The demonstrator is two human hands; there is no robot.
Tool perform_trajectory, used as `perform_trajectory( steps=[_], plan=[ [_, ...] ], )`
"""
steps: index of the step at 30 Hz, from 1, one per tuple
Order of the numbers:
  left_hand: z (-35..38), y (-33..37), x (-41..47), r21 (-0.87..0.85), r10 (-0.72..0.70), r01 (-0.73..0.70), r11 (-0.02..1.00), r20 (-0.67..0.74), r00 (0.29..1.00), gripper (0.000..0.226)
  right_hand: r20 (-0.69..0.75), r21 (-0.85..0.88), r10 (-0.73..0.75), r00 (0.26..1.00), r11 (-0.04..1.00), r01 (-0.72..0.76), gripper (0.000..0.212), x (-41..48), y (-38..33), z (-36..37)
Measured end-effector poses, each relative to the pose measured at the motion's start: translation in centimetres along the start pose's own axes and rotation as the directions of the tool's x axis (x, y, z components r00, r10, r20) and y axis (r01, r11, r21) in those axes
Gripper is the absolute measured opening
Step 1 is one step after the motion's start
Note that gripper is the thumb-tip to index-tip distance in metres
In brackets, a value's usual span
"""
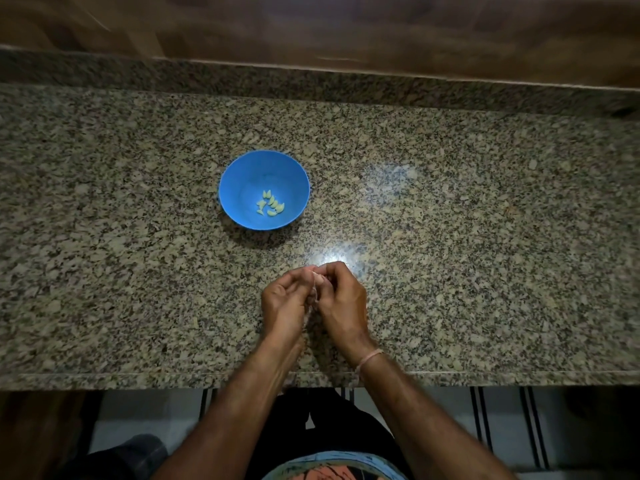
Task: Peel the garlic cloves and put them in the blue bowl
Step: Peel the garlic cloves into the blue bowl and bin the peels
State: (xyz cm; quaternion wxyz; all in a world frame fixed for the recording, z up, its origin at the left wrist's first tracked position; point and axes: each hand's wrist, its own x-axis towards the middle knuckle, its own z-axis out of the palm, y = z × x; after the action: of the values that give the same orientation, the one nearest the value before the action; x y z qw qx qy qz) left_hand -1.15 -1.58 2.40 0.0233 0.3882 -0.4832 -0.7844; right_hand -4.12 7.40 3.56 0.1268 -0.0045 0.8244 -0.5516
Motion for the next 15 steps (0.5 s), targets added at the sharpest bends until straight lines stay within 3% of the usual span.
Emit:
perform_trajectory(
  steps=[9, 15],
  plan=[
    [-1.2, 0.7, 0.6, 0.08, 0.057, -0.062, 0.995, 0.062, 0.996, 0.016, -0.043, -0.015, 0.158, 0.987, 0.987, -0.159, 0.007, 0.5, -0.6, 1.2],
    [-1.5, 1.4, 1.4, -0.12, -0.283, 0.297, 0.947, 0.12, 0.952, 0.014, -0.114, -0.054, -0.082, 0.99, 0.996, 0.076, 0.021, -0.8, -0.3, 1.5]
  ],
)
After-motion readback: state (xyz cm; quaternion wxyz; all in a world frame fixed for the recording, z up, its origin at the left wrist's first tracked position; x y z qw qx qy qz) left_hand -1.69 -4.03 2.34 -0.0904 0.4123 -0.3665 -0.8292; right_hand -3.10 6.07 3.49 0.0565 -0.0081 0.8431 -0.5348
